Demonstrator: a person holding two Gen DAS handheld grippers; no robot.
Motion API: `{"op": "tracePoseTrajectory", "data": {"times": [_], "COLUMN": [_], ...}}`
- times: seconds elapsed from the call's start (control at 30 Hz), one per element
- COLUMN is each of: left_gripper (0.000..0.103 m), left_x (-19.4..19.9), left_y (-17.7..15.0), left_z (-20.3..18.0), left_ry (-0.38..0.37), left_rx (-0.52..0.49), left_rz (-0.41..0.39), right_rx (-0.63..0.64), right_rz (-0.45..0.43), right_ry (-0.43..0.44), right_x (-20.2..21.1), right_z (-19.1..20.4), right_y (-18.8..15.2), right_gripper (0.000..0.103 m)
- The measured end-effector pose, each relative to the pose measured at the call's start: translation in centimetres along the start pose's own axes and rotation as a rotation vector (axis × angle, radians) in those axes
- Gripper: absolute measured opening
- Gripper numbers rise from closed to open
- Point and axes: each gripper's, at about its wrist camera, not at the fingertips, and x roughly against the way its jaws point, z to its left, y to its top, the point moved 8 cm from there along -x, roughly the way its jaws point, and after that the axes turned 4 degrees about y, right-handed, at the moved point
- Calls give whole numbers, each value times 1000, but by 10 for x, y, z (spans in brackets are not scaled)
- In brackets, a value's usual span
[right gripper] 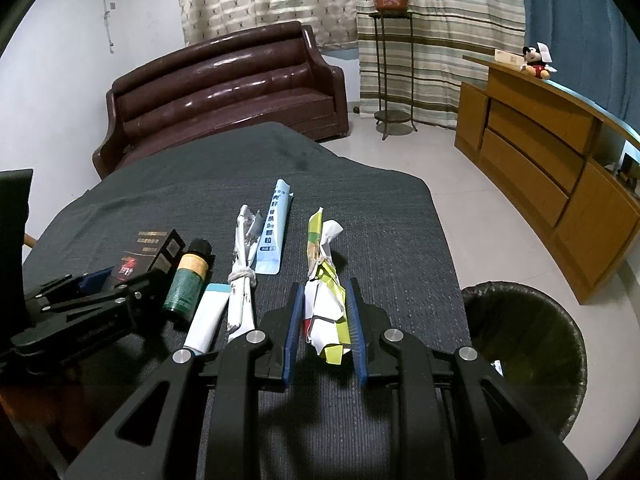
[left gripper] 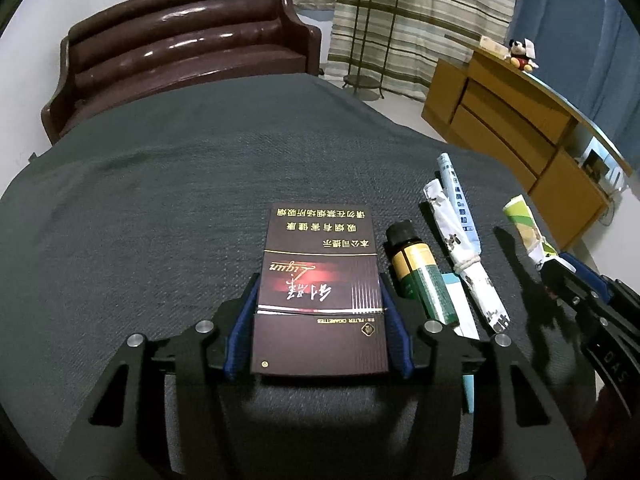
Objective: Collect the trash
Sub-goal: 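Grasp the black cigarette box with the left gripper, then carry both items over the bin and open both grippers to drop them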
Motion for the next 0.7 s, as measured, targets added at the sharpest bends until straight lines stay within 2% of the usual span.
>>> {"op": "tracePoseTrajectory", "data": {"times": [0.33, 0.7], "left_gripper": [54, 54], "left_x": [37, 69], "left_y": [-11, -16], "left_z": [-10, -73], "left_ry": [-28, -127], "left_rx": [1, -70], "left_rz": [-43, -98], "right_rx": [-14, -57], "right_rz": [-24, -40], "right_ry": [-32, -139], "right_x": [24, 58], "right_z": [-13, -60], "right_y": [-9, -25], "right_gripper": [23, 23]}}
